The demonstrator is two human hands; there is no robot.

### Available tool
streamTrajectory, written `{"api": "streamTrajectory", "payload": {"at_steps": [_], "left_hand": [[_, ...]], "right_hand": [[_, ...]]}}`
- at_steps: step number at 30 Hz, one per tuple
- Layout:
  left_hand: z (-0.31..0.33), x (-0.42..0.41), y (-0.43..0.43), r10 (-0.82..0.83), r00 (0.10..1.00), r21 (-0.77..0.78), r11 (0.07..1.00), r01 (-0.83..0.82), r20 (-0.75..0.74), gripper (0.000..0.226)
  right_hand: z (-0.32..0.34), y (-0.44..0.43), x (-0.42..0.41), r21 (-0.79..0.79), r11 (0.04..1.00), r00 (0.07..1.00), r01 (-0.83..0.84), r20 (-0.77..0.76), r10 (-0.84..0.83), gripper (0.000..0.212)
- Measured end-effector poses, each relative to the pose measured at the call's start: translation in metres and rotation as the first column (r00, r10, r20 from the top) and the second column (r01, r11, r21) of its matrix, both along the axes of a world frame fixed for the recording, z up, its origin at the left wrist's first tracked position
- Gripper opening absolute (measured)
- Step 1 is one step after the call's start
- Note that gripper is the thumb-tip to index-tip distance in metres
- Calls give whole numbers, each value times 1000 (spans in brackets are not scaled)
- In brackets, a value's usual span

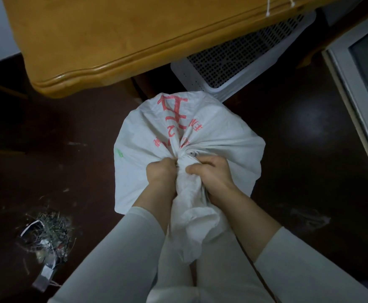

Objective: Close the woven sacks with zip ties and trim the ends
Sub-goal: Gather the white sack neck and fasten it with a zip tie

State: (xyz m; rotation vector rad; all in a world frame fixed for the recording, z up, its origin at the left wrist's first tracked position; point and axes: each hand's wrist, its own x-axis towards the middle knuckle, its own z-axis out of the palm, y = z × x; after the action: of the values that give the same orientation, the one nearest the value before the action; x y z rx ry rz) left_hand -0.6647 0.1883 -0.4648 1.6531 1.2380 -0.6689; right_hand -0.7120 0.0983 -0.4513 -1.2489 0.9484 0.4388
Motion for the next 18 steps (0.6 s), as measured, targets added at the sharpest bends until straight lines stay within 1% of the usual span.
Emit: {"api": "streamTrajectory", "payload": {"at_steps": [1,2,4,5,6,7,8,9,11,13,14,16,18], "left_hand": [[-1,2,0,9,1000,-32,999,-9,-7,17],[0,3,0,8,1000,-80,997,-8,8,12],[8,5,-2,18,996,-218,976,2,90,2],[13,6,-2,38,990,-286,958,1,133,5],[17,7,-3,36,984,-316,948,22,177,9],[19,9,-4,25,975,-308,950,46,222,11],[21,11,-4,20,967,-283,957,55,253,8],[21,14,-6,36,967,-260,965,32,253,4],[17,22,-6,103,978,-223,973,-62,180,7],[15,26,-5,117,987,-228,969,-90,109,6],[15,26,-4,98,991,-251,965,-72,95,4],[15,26,-2,6,992,-269,963,27,123,5],[13,29,-2,-94,977,-222,965,137,191,7]], "right_hand": [[-1,-4,0,12,1000,1000,-5,0,5,22],[-1,-9,1,32,999,1000,-4,4,4,21],[0,-19,5,87,996,999,15,29,-17,17],[1,-23,6,105,994,999,30,42,-34,17],[1,-24,8,112,993,997,44,56,-50,18],[1,-23,11,113,992,996,51,69,-59,19],[1,-22,13,110,993,995,50,77,-59,21],[0,-20,16,101,994,995,43,83,-51,22],[0,-18,19,70,997,996,17,86,-23,24],[-2,-19,19,44,999,997,4,83,-7,24],[-3,-20,19,41,999,997,8,74,-11,24],[-3,-22,20,58,998,998,13,59,-16,22],[-3,-22,22,58,998,999,11,50,-14,21]]}}
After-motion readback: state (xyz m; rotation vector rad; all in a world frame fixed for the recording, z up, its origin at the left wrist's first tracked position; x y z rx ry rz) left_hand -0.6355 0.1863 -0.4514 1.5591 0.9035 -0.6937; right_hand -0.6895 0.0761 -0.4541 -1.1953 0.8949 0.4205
